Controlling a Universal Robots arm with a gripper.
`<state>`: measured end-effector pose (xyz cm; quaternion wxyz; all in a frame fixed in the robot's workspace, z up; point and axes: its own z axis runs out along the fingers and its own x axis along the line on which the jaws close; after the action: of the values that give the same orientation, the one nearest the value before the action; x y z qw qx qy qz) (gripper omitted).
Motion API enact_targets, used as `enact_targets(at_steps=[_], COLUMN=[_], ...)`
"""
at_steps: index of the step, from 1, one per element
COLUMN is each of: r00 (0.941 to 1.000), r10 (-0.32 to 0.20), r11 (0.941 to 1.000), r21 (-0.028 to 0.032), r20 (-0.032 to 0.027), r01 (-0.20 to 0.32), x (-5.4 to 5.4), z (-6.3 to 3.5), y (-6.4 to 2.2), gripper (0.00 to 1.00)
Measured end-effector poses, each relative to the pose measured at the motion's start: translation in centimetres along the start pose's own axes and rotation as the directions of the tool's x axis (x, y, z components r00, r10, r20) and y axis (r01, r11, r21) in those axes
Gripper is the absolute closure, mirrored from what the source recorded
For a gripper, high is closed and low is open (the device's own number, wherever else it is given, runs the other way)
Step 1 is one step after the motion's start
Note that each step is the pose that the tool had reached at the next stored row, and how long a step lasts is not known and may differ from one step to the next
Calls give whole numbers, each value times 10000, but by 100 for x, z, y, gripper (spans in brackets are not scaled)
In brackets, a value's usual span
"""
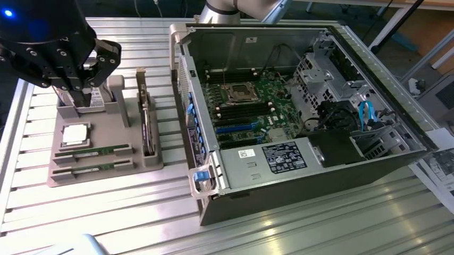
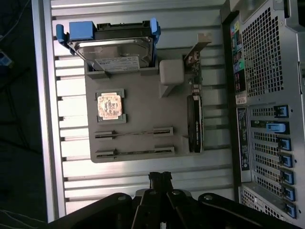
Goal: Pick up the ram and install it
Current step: 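Reach for the ram, then pick up the ram and move it above insertion slot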
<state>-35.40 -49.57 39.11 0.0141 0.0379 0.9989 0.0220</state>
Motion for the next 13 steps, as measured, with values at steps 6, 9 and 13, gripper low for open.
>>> enact_targets(at_steps=[6, 9, 13], r00=[10000, 10000, 10000], r10=[0, 0, -1], r11=[10000, 10000, 10000], r21=[0, 0, 0], r20=[0, 0, 0], r01=[0, 0, 1], x=[0, 0, 0], z=[0, 0, 0], y=[0, 0, 0], gripper=[90, 90, 90])
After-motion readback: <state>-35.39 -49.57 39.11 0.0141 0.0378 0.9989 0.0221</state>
